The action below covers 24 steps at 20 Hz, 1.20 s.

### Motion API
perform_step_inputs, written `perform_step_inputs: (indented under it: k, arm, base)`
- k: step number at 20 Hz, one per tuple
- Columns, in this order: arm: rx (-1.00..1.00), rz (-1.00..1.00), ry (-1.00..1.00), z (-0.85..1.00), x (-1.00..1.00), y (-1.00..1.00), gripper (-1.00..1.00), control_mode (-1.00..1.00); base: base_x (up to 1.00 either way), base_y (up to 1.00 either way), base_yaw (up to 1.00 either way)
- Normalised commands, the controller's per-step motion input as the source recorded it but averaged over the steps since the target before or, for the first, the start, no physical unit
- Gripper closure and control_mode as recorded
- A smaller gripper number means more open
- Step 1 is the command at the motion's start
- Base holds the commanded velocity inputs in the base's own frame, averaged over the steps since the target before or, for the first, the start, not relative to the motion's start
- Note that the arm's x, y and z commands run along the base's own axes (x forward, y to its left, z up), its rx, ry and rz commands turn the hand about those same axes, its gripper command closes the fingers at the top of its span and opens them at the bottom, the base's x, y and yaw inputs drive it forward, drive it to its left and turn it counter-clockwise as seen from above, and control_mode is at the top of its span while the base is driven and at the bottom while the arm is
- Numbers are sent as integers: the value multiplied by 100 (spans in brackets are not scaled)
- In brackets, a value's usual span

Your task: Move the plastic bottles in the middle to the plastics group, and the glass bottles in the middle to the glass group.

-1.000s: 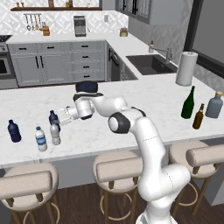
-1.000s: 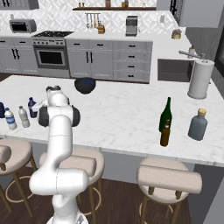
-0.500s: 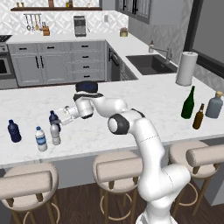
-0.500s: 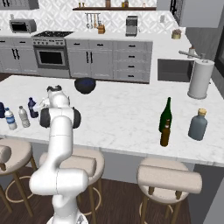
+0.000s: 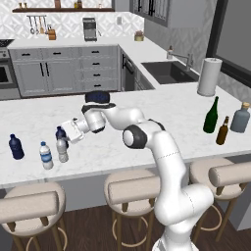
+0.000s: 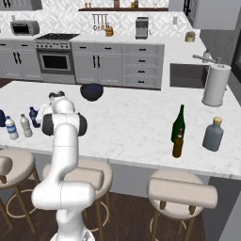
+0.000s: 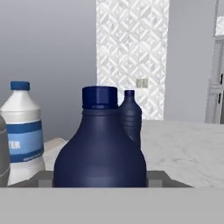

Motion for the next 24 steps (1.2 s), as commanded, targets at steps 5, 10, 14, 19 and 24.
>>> perform_step_inputs:
  k: [5,10,14,19,24]
  arm:
    - [0,0,-6,-30,0,-28,100,-100]
    - [0,0,0,-35,0,-30,100,-100]
    - [0,0,0,-38,0,-11,-100,-100]
    - [2,0,0,-19,1,-16,-100,-100]
    - [7,0,0,0,0,-15,-100,-100]
  base:
    - [0,0,0]
    - [0,0,0]
    - [0,0,0]
    - [0,0,0]
    - [0,0,0]
